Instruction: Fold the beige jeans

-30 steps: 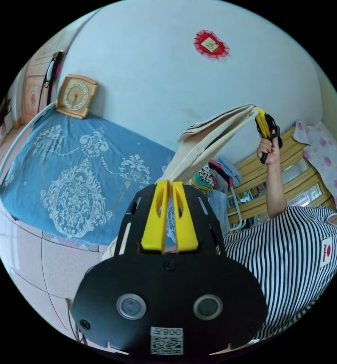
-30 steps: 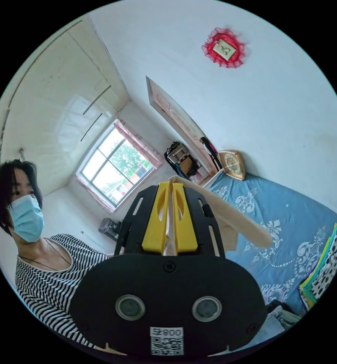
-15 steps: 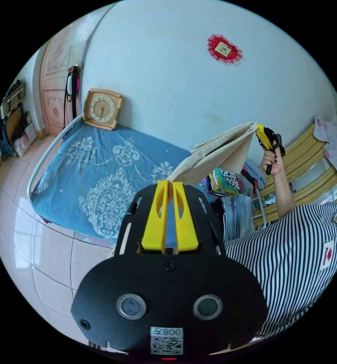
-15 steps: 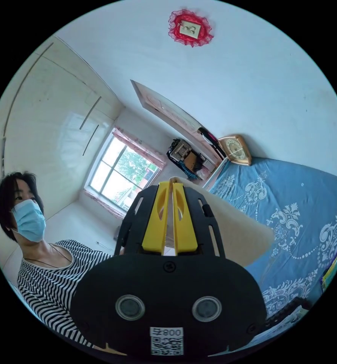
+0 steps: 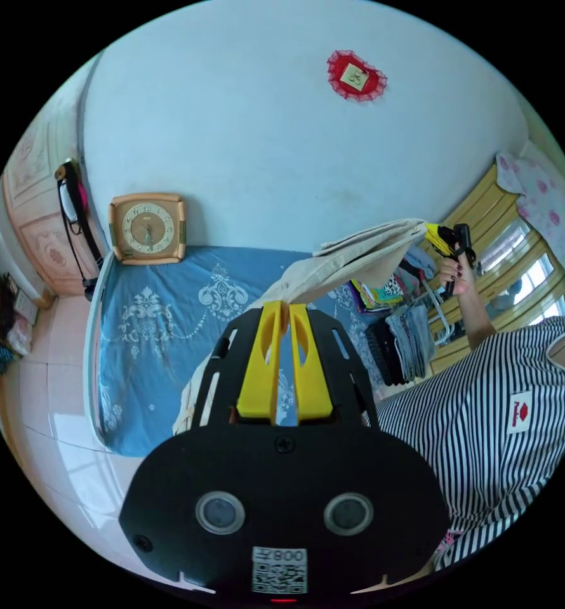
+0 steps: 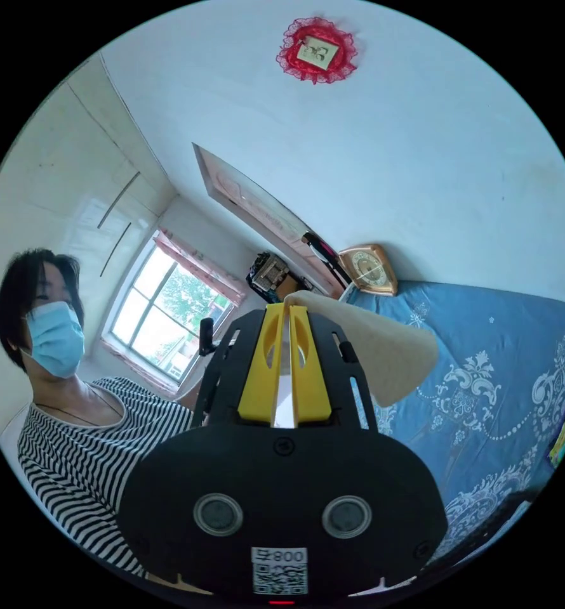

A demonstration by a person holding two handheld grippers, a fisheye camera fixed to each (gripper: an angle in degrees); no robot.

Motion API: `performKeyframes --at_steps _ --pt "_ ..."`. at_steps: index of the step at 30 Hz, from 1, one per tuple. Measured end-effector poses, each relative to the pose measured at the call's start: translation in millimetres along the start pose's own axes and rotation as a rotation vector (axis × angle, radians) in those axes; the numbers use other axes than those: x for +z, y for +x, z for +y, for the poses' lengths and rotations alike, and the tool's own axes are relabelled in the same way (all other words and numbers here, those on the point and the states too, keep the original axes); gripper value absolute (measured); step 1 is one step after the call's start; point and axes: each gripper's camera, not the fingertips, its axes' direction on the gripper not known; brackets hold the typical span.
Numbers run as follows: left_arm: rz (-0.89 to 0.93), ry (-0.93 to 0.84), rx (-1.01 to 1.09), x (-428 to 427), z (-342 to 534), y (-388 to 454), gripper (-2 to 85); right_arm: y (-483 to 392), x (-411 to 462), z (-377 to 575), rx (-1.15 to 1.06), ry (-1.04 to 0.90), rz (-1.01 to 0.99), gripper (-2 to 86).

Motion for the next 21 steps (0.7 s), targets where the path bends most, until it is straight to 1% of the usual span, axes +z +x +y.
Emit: performKeyframes --at_steps 3,6,7,8,9,10,11,12,13,14,16,21 --pt "-0.009 -0.065 0.045 0.8 -11.4 -33.0 2.2 16.0 27.0 12.1 0.054 -0.021 0.029 0.9" --pt "-0.015 -0.158 0.036 21.6 -9.9 -71.5 2.1 53.5 65.1 38.5 0.192 -0.11 0.077 0.9" --pt "-0.011 -0.212 0.022 39.8 -4.7 -89.8 2.1 76.2 85.5 54.6 0.263 -0.177 0.127 0.9" --pt "-0.021 -0.284 0.019 65.7 3.9 -109.1 2.0 104.4 109.5 74.2 0.342 -0.28 0.179 0.8" --pt "-0.029 -0.327 0.01 81.8 10.0 -119.9 2.0 120.8 122.3 86.1 0.386 -0.342 0.213 0.7" --pt "-0.04 -0.427 -0.066 120.3 27.1 -146.8 1.9 154.4 143.2 112.4 0.504 -0.427 0.268 0.5" --pt "-0.046 -0.546 -0.151 162.0 50.1 -174.1 1.7 184.2 160.1 136.0 0.596 -0.487 0.265 0.4" --pt "-0.055 -0.605 -0.193 181.9 63.3 -186.8 1.6 197.1 167.6 145.7 0.637 -0.51 0.268 0.4" --pt "-0.095 -0.712 -0.255 214.8 90.2 -208.1 1.6 217.9 180.7 159.1 0.694 -0.542 0.291 0.4" --pt "-0.072 -0.782 -0.302 237.3 113.0 -223.9 1.6 233.4 194.1 164.0 0.714 -0.578 0.318 0.5" --pt "-0.013 -0.825 -0.374 255.9 137.9 -238.0 1.5 249.9 214.8 158.9 0.696 -0.609 0.357 0.7" --pt "-0.007 -0.806 -0.394 259.6 170.2 -261.2 1.5 289.0 291.8 126.4 0.545 -0.741 0.553 3.3"
